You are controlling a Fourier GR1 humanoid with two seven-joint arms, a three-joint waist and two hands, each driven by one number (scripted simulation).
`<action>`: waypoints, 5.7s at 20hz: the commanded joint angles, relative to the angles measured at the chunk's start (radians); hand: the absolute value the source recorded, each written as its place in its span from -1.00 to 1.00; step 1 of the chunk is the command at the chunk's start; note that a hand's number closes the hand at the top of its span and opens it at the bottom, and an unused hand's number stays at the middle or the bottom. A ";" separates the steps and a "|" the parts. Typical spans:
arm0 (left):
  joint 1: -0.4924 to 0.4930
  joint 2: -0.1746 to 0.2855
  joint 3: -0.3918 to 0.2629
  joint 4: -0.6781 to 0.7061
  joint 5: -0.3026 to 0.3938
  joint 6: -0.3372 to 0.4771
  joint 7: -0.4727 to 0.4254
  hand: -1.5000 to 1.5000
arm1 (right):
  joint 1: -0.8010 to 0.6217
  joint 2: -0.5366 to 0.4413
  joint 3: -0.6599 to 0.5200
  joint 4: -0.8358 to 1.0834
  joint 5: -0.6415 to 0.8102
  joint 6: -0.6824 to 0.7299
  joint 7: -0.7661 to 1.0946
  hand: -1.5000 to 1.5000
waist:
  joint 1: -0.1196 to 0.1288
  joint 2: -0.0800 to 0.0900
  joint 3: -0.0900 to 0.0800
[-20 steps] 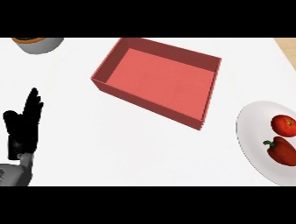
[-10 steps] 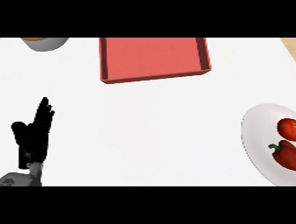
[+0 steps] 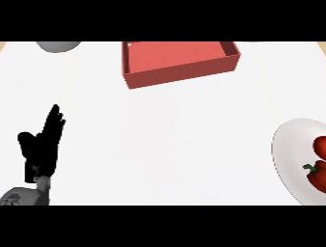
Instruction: Pick the tomato from the plate and place it in the cardboard box
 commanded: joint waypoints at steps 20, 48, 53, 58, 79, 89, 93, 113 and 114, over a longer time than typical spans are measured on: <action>-0.040 -0.056 0.049 0.042 -0.059 -0.045 0.003 0.00 | -0.452 0.048 0.224 0.050 0.011 0.357 0.549 -1.00 | 0.022 0.003 0.003; -0.009 -0.063 0.095 -0.005 -0.106 -0.099 0.040 0.00 | -0.668 0.273 0.290 0.472 0.203 0.471 0.505 -1.00 | 0.021 0.002 0.003; -0.063 -0.097 0.143 0.146 -0.107 -0.120 -0.056 0.00 | -0.667 0.300 0.261 0.549 0.231 0.481 0.430 -1.00 | 0.015 0.003 0.003; -0.032 -0.111 0.108 0.004 -0.150 -0.083 0.065 0.00 | -0.629 0.309 0.218 0.490 0.235 0.536 0.427 -1.00 | 0.014 0.001 0.003; -0.051 -0.164 0.192 0.073 -0.213 -0.133 0.009 0.00 | -0.730 0.493 0.163 0.768 0.456 0.481 0.136 1.00 | 0.020 0.003 0.004; -0.040 -0.176 0.225 0.100 -0.231 -0.180 -0.024 0.00 | -0.763 0.484 0.122 0.816 0.595 0.443 0.067 1.00 | 0.017 0.003 0.003; -0.041 -0.175 0.160 0.008 -0.221 -0.207 0.043 0.00 | -0.831 0.616 0.522 0.610 0.618 0.614 -0.207 1.00 | 0.128 0.009 0.000; 0.030 -0.185 0.194 -0.028 -0.227 -0.168 0.050 0.00 | -1.150 0.880 0.646 -0.057 0.529 1.015 -0.195 1.00 | 0.016 -0.005 0.004; 0.033 -0.184 0.204 0.012 -0.236 -0.169 -0.003 0.00 | -1.209 0.910 0.602 -0.035 0.495 1.085 -0.145 1.00 | 0.017 -0.002 0.003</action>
